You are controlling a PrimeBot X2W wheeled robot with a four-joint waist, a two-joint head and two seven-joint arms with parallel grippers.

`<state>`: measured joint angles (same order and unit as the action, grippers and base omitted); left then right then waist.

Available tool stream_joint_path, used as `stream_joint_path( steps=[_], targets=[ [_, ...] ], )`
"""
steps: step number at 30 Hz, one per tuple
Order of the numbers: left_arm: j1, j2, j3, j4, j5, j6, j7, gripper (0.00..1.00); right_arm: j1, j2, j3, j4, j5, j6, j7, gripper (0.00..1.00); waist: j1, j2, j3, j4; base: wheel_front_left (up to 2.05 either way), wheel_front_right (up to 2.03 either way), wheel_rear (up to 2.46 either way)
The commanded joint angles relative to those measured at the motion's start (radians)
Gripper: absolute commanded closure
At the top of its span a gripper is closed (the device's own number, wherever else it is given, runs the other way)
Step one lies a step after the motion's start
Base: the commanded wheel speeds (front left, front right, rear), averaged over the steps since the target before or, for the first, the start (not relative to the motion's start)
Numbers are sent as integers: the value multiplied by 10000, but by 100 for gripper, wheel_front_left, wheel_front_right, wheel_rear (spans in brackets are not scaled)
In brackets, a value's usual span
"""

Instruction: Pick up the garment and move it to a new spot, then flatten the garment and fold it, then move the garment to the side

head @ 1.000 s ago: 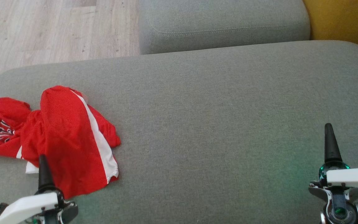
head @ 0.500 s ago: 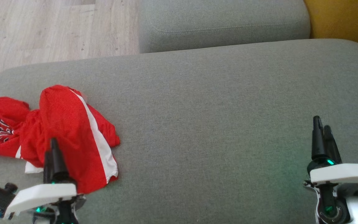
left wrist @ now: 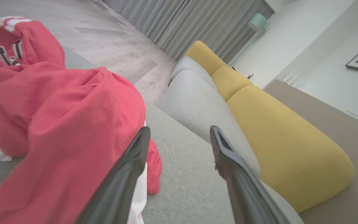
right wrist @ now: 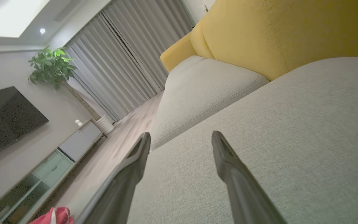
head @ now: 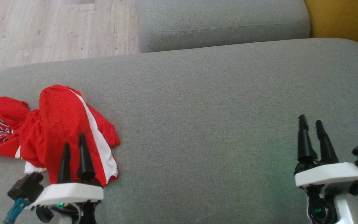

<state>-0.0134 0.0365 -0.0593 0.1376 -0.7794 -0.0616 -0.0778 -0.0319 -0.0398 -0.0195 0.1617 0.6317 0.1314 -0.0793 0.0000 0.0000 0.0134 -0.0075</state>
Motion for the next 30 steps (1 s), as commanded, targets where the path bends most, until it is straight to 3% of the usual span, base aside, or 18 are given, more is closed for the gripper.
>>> stream_joint_path(
  steps=[1, 30],
  targets=[
    [-344, 134, 8, -440, 583, 24, -169, 0, -469, -75, 295, -291, -698, -4, -164, 0, 0, 0, 0, -14, 0, 0, 0],
    [-636, 1045, -1783, -611, 4544, 1108, -1030, 0, -621, -90, 822, -445, -4834, -6, -1019, 0, 0, 0, 2, -84, 0, 0, 0]
  ],
)
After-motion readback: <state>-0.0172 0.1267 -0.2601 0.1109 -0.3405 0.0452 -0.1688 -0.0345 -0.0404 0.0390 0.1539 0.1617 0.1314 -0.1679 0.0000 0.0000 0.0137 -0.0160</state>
